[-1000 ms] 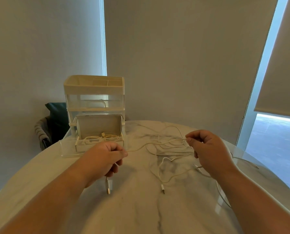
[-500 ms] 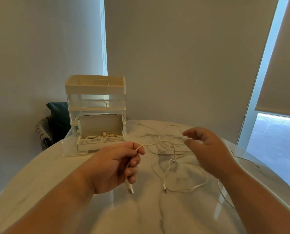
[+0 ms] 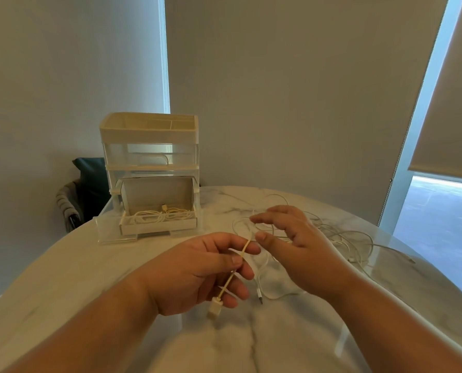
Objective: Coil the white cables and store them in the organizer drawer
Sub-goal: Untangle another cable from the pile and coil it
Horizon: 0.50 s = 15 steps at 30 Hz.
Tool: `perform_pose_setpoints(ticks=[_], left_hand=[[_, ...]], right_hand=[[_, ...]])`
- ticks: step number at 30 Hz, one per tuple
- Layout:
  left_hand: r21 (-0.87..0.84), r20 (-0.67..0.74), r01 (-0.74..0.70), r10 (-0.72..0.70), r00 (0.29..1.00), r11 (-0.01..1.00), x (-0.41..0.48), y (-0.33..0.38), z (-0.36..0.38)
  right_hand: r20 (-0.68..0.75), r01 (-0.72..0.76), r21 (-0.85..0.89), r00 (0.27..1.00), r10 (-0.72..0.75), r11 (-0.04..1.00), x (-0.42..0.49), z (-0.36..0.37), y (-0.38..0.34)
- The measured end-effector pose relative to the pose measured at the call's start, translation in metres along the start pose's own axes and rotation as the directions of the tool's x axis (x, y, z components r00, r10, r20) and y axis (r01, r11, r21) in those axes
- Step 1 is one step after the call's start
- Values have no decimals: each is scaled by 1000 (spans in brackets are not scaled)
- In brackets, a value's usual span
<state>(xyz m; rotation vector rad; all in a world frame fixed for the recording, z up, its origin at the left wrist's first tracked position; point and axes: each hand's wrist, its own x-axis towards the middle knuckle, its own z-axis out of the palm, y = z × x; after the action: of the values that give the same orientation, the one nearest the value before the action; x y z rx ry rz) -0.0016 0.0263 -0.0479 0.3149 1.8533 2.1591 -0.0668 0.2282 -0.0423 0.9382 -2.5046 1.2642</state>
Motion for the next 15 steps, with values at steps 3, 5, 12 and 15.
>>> perform_pose_setpoints(ticks=[3,5,12,15], left_hand=[[5,40,20,-20,999,1000,0,-2,1],[5,43,22,-23,999,1000,1,-3,1],[163,30,34,-40,999,986,0,-3,0],[192,-11,77,-76,997,978,1,-4,1]], right_hand=[[10,-28,42,1000,27,999,3,1,6],[-5,-89,149,996,91,985,5,2,7],[-104,-121,549,972,211,827,10,-8,7],[-137,-81,627,967,212,775,12,-11,7]])
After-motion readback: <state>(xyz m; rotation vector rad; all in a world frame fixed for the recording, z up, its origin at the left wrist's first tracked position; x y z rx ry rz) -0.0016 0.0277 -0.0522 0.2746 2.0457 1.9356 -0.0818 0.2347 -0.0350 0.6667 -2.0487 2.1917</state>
